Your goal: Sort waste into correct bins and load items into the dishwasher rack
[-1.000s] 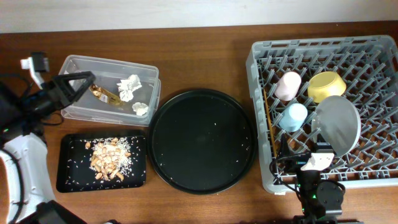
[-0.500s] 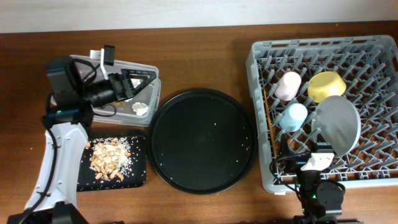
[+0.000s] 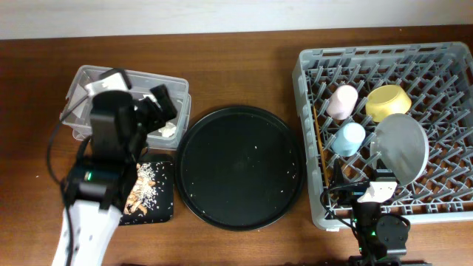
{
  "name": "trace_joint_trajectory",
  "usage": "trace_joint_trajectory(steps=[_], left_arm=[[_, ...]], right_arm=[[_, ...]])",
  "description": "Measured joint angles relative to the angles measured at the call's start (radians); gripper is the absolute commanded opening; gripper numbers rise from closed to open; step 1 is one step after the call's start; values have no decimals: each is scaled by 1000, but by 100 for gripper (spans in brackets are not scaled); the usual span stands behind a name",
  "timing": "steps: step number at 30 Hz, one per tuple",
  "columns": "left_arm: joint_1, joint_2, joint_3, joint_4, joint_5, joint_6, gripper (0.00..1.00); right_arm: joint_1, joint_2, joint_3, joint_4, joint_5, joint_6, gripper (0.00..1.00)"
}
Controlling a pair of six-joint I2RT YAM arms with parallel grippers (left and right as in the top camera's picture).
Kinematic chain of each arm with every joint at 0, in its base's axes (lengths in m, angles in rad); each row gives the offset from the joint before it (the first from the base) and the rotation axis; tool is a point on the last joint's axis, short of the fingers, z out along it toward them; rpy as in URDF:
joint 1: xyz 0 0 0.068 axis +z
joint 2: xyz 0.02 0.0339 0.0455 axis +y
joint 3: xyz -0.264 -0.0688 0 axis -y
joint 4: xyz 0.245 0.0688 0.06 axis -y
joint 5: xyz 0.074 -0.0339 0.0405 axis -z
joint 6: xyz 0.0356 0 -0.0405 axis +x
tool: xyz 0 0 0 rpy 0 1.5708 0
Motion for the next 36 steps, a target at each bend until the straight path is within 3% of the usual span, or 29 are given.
trace_joint_trajectory(steps=[5,14,21,36], left_arm=[[-6,-207,-114,28,-154,14,99],[-6,-610,-636,261,-202,18,99],[-6,-817,-949,432,-206,18,99],[-6,-953,-1069,409,-203,62,99]], right_arm=[[0,0,0,0,0,-1,98],[0,-2,0,-1,-3,0,98],[0,-2,0,-1,-3,0,98],[0,-2,0,-1,-3,0,98]])
